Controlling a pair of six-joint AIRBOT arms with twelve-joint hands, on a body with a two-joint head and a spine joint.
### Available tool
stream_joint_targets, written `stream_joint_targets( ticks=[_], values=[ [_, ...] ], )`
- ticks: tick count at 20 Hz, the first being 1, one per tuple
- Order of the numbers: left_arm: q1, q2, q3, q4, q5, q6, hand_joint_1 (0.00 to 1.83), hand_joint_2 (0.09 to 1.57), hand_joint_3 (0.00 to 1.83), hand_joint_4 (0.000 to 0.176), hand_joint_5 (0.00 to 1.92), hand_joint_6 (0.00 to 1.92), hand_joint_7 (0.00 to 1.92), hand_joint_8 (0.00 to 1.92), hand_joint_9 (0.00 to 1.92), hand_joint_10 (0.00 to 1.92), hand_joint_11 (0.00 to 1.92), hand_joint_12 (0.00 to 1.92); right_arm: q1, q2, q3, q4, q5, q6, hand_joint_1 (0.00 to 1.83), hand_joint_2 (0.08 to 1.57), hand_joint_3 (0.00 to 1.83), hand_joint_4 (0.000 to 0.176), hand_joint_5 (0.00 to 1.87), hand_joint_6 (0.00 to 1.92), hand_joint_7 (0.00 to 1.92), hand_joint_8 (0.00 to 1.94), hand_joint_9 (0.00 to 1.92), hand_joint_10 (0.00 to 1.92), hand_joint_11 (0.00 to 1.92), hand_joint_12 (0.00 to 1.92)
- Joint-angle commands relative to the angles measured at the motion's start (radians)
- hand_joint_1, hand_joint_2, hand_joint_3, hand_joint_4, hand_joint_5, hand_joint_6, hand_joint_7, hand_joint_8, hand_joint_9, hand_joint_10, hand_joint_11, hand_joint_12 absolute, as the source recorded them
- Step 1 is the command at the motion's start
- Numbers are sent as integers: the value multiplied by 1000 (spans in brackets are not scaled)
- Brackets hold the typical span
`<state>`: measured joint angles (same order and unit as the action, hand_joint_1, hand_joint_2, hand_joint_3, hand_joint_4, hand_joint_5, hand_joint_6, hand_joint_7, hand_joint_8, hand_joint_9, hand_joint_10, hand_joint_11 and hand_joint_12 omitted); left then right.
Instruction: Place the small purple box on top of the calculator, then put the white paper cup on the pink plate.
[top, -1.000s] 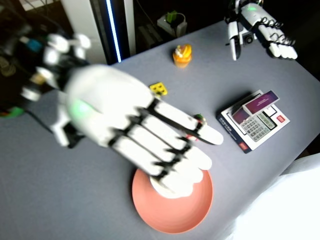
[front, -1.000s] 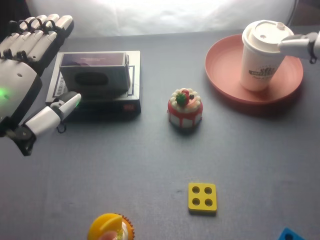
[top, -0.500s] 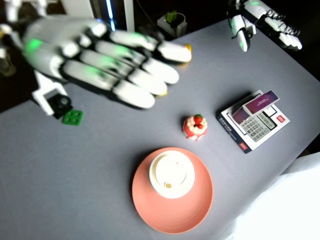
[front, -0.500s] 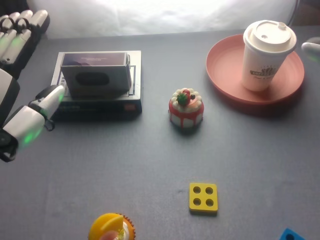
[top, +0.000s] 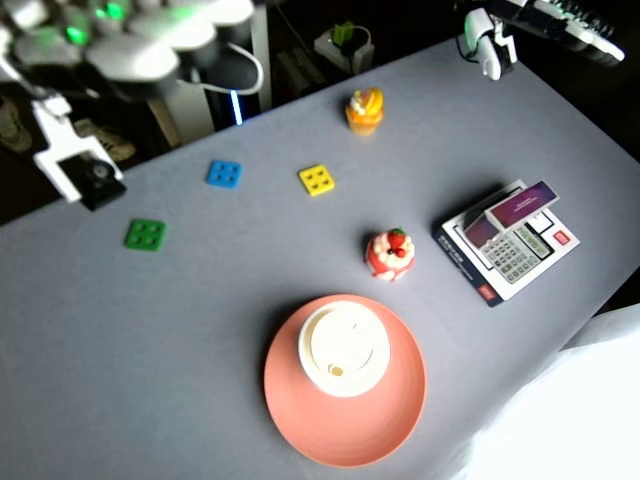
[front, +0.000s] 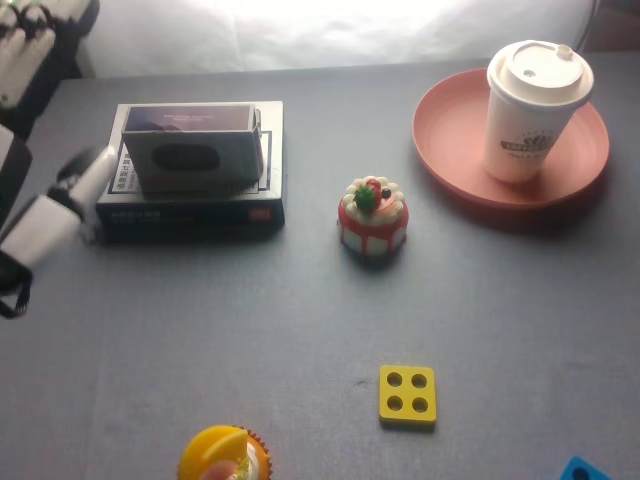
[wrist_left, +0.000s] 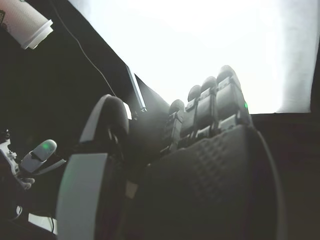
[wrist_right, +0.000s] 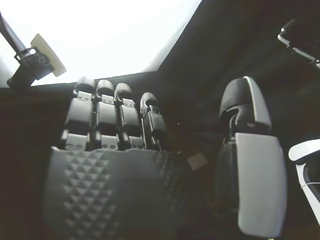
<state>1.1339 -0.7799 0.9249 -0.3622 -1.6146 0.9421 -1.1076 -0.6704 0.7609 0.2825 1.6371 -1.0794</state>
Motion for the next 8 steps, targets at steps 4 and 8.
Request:
stream_joint_targets(
  ticks=[4, 8],
  values=[
    [-62, 16, 5, 103, -121, 27, 714, 1491, 0, 44, 59, 1012, 0, 0, 23, 9, 13, 12, 9, 16, -6, -22, 125, 1, 344, 1353, 14, 161, 140, 43, 0, 0, 0, 0, 0, 0],
    [-109, 35, 7, 160, -121, 65, 623, 1524, 0, 40, 321, 1896, 292, 85, 172, 141, 5, 342, 9, 46, -17, -53, 126, 0, 444, 1480, 19, 176, 308, 1560, 415, 12, 385, 38, 0, 609]
  ],
)
